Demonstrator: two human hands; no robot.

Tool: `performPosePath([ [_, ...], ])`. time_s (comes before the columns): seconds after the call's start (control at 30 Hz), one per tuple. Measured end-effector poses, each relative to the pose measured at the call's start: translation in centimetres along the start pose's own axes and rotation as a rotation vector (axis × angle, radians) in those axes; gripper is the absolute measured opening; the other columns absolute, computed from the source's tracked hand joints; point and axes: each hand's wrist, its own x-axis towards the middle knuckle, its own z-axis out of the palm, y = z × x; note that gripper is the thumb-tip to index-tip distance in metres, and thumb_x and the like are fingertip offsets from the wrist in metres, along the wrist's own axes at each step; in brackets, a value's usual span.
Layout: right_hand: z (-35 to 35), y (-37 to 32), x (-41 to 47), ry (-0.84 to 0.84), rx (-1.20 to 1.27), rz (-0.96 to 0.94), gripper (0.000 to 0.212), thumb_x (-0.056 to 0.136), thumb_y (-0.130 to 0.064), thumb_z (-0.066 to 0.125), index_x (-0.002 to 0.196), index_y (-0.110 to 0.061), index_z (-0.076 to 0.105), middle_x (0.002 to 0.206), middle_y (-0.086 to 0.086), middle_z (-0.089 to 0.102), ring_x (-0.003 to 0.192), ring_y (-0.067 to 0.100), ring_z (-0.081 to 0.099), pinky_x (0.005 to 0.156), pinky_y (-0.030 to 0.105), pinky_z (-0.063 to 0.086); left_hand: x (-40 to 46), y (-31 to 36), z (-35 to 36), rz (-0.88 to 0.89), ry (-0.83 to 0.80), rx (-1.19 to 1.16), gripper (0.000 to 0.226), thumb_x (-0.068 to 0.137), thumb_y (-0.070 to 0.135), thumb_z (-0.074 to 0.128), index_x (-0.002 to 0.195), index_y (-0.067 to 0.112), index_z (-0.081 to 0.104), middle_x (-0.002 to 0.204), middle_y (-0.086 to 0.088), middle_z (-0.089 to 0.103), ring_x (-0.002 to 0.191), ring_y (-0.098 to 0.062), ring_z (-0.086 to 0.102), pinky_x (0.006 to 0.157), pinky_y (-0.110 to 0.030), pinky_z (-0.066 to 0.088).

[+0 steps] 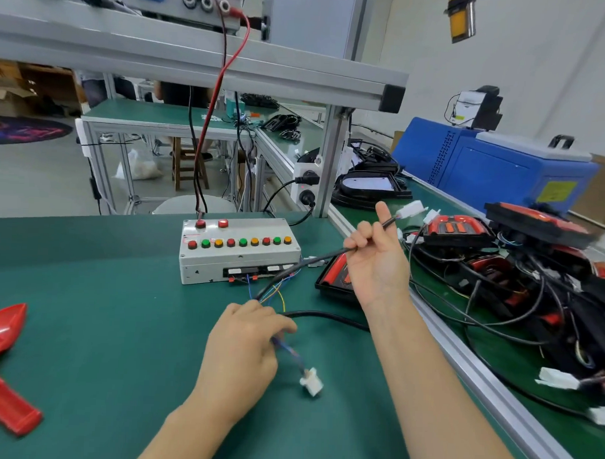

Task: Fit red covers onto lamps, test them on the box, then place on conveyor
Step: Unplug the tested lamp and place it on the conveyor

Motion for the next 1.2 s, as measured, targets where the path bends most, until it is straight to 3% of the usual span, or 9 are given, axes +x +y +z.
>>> performPosePath([
  [0.17, -1.1, -0.3, 0.2, 0.069, -0.119, -0.007, 0.043, 0.102, -0.054, 0.028, 0.126, -0.03, 0.055, 0.059, -0.006, 0.027, 0.05, 0.01, 0.025, 0.054, 0.023, 0.026, 0.4, -1.4, -2.6, -0.146, -0.193, -0.237, 0.041, 0.055, 0.008, 0.04, 0.073, 0.032, 0.067, 0.06, 0.011, 0.053, 0.078, -0.005, 0.046, 0.081, -0.025, 0.033],
  [0.3, -2.0, -1.0, 0.4, 0.141, -0.174, -0.042, 0.05, 0.098, -0.061, 0.029, 0.119, -0.029, 0.06, 0.057, -0.007, 0.023, 0.052, 0.01, 0.023, 0.054, 0.023, 0.024, 0.3, -3.5, -5.0, -0.346, -0.206, -0.573, 0.018, 0.061, 0.037, 0.068, 0.073, 0.027, 0.077, 0.071, 0.007, 0.054, 0.075, -0.007, 0.049, 0.075, -0.026, 0.034],
  [0.4, -2.4, -1.1, 0.2, 0.15, -0.243, -0.067, 0.04, 0.096, -0.055, 0.04, 0.114, -0.027, 0.063, 0.055, -0.009, 0.021, 0.053, 0.009, 0.021, 0.057, 0.023, 0.022, 0.5, -4.8, -4.1, -0.521, -0.014, -0.654, 0.021, 0.08, 0.041, 0.066, 0.076, 0.024, 0.077, 0.073, -0.009, 0.053, 0.076, -0.012, 0.046, 0.07, -0.029, 0.031],
  [0.57, -3.1, -1.8, -0.1, 0.169, -0.361, -0.142, 0.035, 0.093, -0.048, 0.05, 0.112, -0.022, 0.064, 0.056, -0.009, 0.02, 0.055, 0.009, 0.021, 0.06, 0.024, 0.024, 0.9, -6.7, -2.8, -0.755, 0.38, -0.77, 0.03, 0.097, 0.023, 0.05, 0.074, 0.013, 0.065, 0.052, 0.009, 0.054, 0.066, -0.015, 0.055, 0.079, -0.029, 0.04],
  [0.7, -3.7, -2.4, -0.9, 0.043, -0.748, -0.28, 0.026, 0.086, -0.047, 0.058, 0.093, -0.027, 0.074, 0.055, -0.017, 0.05, 0.06, 0.0, 0.044, 0.07, 0.018, 0.037, 1.0, -7.1, -3.0, -0.779, 0.426, -1.04, 0.028, 0.099, 0.024, 0.046, 0.081, 0.006, 0.059, 0.047, 0.007, 0.035, 0.049, -0.012, 0.045, 0.057, -0.022, 0.04],
  [0.8, -3.6, -1.1, -2.0, -0.205, -1.041, -0.254, 0.013, 0.085, -0.036, 0.065, 0.083, -0.04, 0.077, 0.082, -0.019, 0.07, 0.078, -0.004, 0.059, 0.076, 0.01, 0.044, 1.2, -6.5, -2.6, -0.734, 0.372, -0.99, 0.024, 0.097, 0.022, 0.05, 0.087, 0.01, 0.067, 0.048, 0.012, 0.032, 0.049, -0.009, 0.034, 0.059, -0.026, 0.028],
  [0.9, -3.2, 0.2, -3.2, -0.383, -1.2, -0.178, 0.015, 0.088, -0.034, 0.067, 0.088, -0.048, 0.073, 0.083, -0.023, 0.067, 0.076, -0.008, 0.055, 0.073, 0.003, 0.04, 1.2, -5.9, -2.2, -0.684, 0.342, -0.941, 0.019, 0.091, 0.016, 0.059, 0.082, 0.021, 0.076, 0.05, 0.01, 0.035, 0.049, -0.006, 0.03, 0.053, -0.014, 0.032],
  [1.03, -2.1, 0.6, -4.1, -0.53, -1.342, -0.009, 0.031, 0.071, -0.07, 0.06, 0.1, -0.061, 0.062, 0.097, -0.018, 0.069, 0.083, 0.006, 0.06, 0.077, 0.008, 0.042, 1.4, -4.8, -2.0, -0.615, 0.357, -0.929, 0.011, 0.084, 0.013, 0.066, 0.083, 0.02, 0.074, 0.055, 0.02, 0.058, 0.05, 0.008, 0.05, 0.056, 0.0, 0.037],
  [1.2, -1.7, 0.9, -4.5, -0.583, -1.367, -0.023, 0.048, 0.084, -0.071, 0.043, 0.099, -0.036, 0.073, 0.055, -0.015, 0.032, 0.053, 0.0, 0.031, 0.055, 0.008, 0.029, 1.6, -4.3, -2.1, -0.593, 0.378, -0.94, 0.011, 0.084, 0.012, 0.067, 0.08, 0.019, 0.074, 0.056, 0.017, 0.061, 0.058, 0.007, 0.055, 0.061, 0.001, 0.04],
])
